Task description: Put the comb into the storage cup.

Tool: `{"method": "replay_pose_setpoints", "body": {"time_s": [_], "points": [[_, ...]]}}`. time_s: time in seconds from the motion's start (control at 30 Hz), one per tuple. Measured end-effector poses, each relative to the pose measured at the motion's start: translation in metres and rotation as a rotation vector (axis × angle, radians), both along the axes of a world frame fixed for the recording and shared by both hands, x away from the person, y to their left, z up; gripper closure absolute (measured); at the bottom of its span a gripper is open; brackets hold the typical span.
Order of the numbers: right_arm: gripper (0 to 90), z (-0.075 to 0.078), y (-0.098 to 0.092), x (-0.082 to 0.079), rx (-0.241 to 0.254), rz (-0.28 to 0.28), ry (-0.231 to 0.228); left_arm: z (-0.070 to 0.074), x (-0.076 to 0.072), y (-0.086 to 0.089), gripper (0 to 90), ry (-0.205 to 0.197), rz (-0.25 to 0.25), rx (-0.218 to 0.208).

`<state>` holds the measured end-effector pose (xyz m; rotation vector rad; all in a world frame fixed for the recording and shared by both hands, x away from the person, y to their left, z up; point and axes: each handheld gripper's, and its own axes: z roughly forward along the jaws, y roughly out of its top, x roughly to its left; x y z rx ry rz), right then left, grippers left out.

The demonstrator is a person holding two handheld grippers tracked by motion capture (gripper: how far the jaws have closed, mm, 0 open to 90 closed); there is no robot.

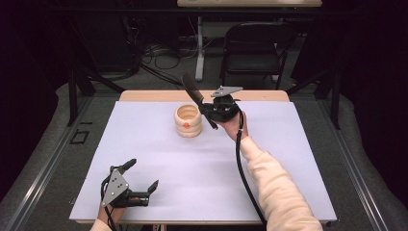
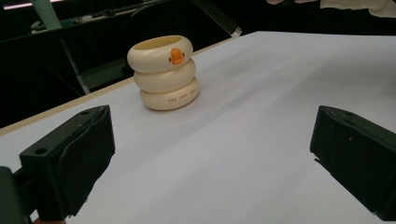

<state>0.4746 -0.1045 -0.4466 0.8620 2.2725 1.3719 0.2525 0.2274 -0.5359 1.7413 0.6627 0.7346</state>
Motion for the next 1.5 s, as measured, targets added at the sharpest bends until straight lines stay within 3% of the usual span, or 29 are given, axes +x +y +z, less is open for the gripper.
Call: {"method": "replay_pose_setpoints", "body": {"time_s": [1.5], "points": [[72.0,0.024,0.014,0.007,-0.015,0.027,-0.033,0.0,0.0,0.0,0.1,0.0,-0.001,-0.005]]}}
